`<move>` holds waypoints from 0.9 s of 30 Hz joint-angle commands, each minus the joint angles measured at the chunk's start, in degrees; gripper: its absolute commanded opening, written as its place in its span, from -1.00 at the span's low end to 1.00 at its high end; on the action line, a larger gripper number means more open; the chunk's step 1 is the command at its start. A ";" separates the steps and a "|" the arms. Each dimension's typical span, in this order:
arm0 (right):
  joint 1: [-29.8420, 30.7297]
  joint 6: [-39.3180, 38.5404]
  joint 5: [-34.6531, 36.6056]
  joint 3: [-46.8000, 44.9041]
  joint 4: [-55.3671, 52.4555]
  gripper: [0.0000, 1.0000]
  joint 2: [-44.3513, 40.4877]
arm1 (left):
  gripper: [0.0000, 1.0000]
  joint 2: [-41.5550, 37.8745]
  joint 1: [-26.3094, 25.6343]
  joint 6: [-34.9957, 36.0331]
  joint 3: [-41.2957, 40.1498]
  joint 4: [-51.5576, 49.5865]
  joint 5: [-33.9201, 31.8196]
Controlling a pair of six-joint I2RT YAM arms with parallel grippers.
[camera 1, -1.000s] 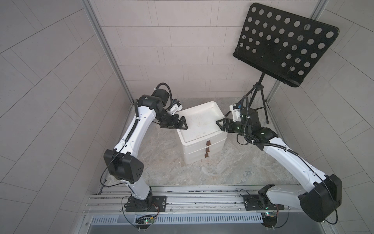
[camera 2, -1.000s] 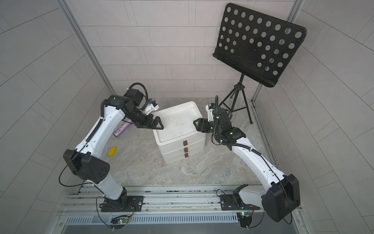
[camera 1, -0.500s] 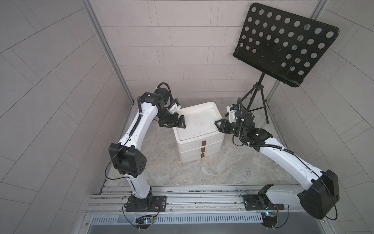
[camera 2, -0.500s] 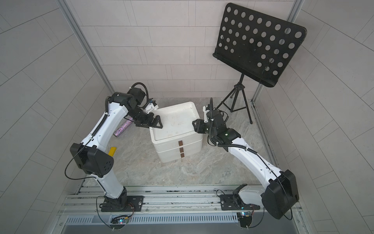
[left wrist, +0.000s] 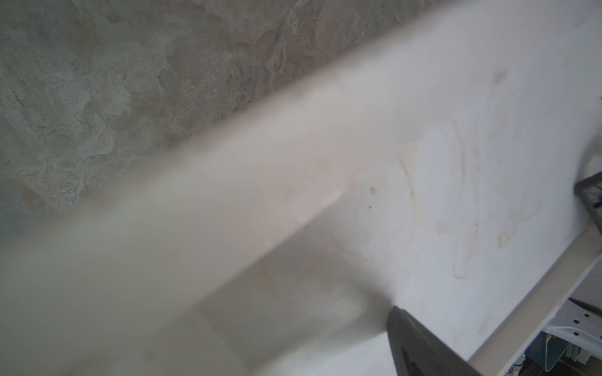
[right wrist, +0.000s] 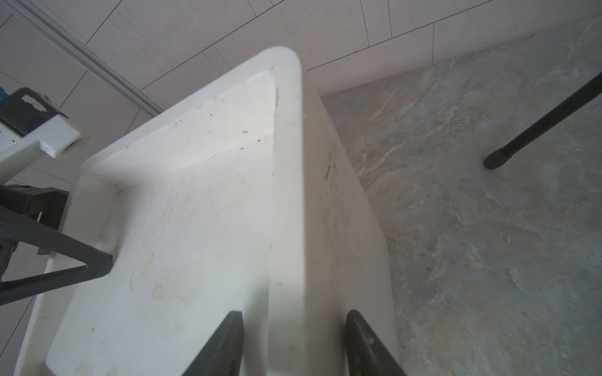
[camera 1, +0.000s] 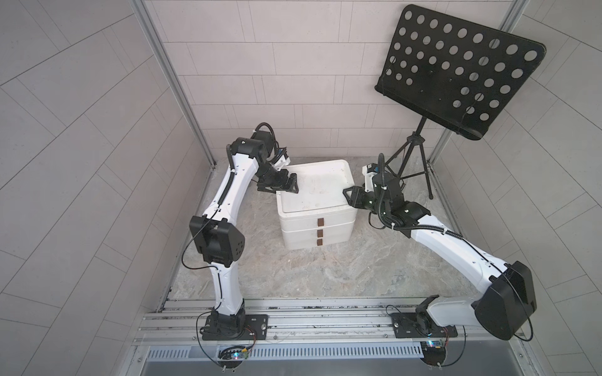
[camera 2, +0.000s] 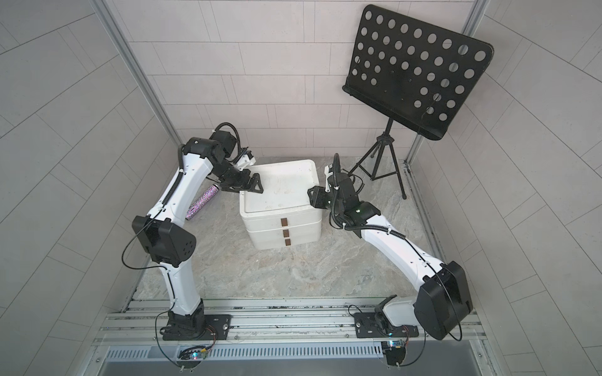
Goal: Place the umbrella in the drawer by color
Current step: Move the storage box to the center of the board.
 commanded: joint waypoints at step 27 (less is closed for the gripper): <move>-10.60 -3.42 -14.00 8.94 -2.36 -0.01 13.53 | 0.96 16.05 -1.72 -1.41 17.02 6.79 6.43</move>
